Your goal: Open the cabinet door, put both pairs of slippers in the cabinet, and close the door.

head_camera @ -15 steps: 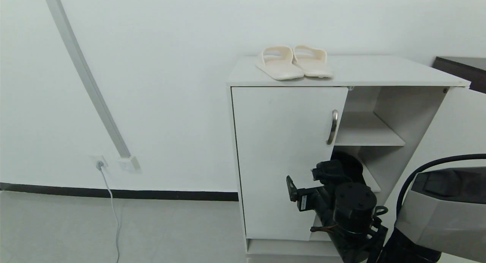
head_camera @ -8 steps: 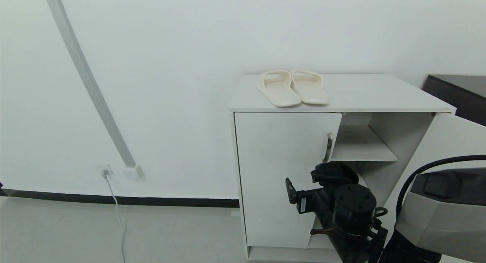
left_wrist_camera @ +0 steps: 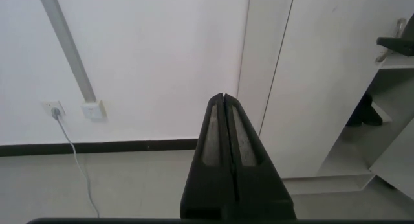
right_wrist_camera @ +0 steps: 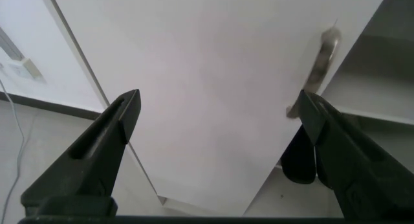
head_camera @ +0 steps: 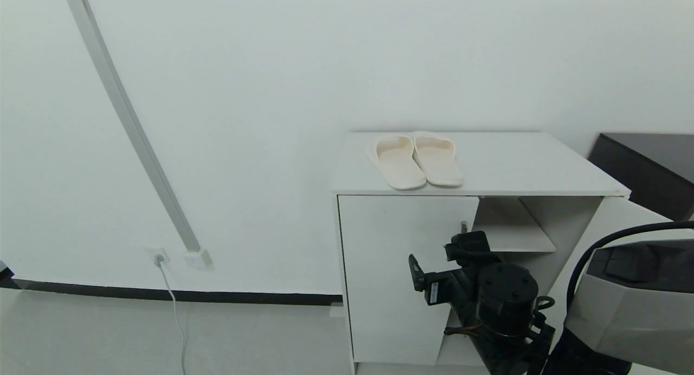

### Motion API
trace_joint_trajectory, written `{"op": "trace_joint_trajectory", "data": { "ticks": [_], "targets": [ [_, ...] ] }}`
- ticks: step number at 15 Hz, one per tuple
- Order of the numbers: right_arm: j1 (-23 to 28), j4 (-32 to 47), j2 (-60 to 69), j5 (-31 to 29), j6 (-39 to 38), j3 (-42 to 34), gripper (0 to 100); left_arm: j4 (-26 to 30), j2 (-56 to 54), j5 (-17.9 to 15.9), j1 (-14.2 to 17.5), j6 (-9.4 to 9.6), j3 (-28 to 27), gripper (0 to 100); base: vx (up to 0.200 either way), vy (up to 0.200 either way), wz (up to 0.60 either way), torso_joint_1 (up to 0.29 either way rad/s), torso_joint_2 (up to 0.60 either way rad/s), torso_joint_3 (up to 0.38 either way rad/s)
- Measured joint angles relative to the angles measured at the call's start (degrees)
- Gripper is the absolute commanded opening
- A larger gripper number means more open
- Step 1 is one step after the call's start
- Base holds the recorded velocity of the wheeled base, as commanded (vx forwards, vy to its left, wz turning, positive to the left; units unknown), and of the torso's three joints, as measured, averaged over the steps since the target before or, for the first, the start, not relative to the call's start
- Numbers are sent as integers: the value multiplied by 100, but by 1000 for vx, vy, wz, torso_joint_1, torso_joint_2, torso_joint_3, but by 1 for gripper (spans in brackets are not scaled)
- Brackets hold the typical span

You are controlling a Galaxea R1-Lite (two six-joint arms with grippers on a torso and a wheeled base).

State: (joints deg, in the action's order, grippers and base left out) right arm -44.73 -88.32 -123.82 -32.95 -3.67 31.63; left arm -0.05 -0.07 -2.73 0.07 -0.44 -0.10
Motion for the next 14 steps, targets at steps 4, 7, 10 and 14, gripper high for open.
{"op": "trace_joint_trajectory", "data": {
  "ticks": [4, 7, 10, 14],
  "targets": [
    [0, 2, 0, 0, -2, 0, 100, 0, 0, 0, 0, 1, 0, 0, 0, 0, 0, 243, -554, -322],
    [-2, 2, 0, 5, 0, -5, 100, 0, 0, 0, 0, 1, 0, 0, 0, 0, 0, 269, -596, -336],
    [-2, 0, 0, 16, 0, -13, 100, 5, 0, 2, 0, 1, 0, 0, 0, 0, 0, 242, -533, -299],
    [0, -4, 0, 49, 1, -46, 100, -2, 0, 0, 0, 1, 0, 0, 0, 0, 0, 170, -359, -200]
  ]
}}
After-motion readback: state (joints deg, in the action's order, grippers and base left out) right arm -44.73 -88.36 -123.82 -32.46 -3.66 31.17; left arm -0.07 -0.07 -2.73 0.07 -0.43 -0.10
